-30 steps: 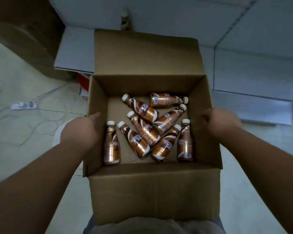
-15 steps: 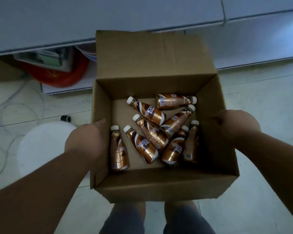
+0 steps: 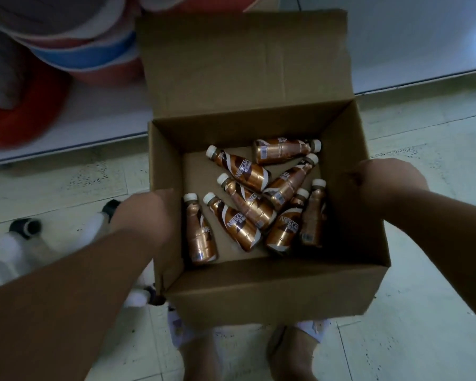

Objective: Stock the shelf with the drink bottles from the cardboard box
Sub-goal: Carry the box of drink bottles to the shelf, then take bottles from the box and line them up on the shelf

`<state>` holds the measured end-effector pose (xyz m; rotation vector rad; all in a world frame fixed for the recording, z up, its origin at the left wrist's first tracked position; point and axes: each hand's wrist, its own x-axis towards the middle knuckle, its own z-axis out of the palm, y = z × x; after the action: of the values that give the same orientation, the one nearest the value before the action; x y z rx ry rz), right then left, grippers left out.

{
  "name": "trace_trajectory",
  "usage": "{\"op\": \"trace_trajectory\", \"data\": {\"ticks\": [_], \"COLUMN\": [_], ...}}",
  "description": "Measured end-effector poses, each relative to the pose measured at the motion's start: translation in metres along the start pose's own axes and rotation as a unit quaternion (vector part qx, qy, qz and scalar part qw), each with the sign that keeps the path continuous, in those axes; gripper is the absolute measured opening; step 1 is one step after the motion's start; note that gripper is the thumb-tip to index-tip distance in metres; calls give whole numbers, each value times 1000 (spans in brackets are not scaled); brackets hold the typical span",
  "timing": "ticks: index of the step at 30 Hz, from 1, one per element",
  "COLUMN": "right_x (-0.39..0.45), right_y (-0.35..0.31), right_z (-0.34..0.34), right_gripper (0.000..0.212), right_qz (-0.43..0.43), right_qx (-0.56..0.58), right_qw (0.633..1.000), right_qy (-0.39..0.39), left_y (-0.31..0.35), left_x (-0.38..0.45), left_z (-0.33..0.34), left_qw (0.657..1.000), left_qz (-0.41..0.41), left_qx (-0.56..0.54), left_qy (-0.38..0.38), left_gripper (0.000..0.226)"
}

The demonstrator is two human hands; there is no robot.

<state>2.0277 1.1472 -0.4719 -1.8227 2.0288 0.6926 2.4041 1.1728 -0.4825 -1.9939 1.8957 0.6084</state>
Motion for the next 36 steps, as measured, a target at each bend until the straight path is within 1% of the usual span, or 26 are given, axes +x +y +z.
{"op": "trace_trajectory", "data": {"ticks": [4,7,10,11,13,14,17,20,22,24,26,28,31,32,35,36], "right_x": [37,53,55,50,34,23,-16,-53,-68,-73,-70,-63,-47,-41,-13,-3], "right_y": [2,0,-8,-11,-17,-22,-40,-47,-45,-41,-38,-37,-42,-45,-58,-66], "right_z": [20,29,13,4,-17,-30,-72,-113,-130,-136,-133,-123,-94,-81,-38,-26], "right_gripper": [29,22,10,10,17,18,11,11,14,14,15,16,19,20,25,26], "right_qz": [29,61,68,71,66,56,34,18,7,16,31,49,53,66,144,157], "right_qx": [-16,-35,-29,-10,43,68,142,207,237,266,281,295,281,295,374,393], "right_qw": [999,997,997,997,997,996,988,975,966,957,952,947,951,946,907,897], "right_qy": [-11,-13,-22,-26,-25,-29,-49,-78,-102,-117,-118,-116,-117,-120,-130,-131], "left_y": [12,20,23,25,35,43,76,108,124,139,151,156,154,153,151,148], "left_x": [27,45,53,50,35,23,-26,-66,-79,-81,-74,-60,-24,-12,34,50], "left_z": [31,39,20,8,-22,-39,-89,-129,-145,-150,-146,-137,-110,-100,-65,-56], "left_qw": [1000,999,995,993,991,991,986,981,979,976,968,957,941,932,904,897], "left_qz": [5,-3,-19,-19,-26,-31,-29,-35,-30,-35,-49,-72,-110,-125,-153,-160], "left_qx": [-10,-2,26,43,53,36,-50,-118,-143,-162,-192,-222,-257,-273,-321,-329], "left_qy": [-1,-44,-99,-111,-120,-129,-153,-152,-145,-138,-153,-173,-192,-204,-238,-250], "left_gripper": [33,37,50,50,44,42,35,34,32,32,35,32,30,31,27,26]}}
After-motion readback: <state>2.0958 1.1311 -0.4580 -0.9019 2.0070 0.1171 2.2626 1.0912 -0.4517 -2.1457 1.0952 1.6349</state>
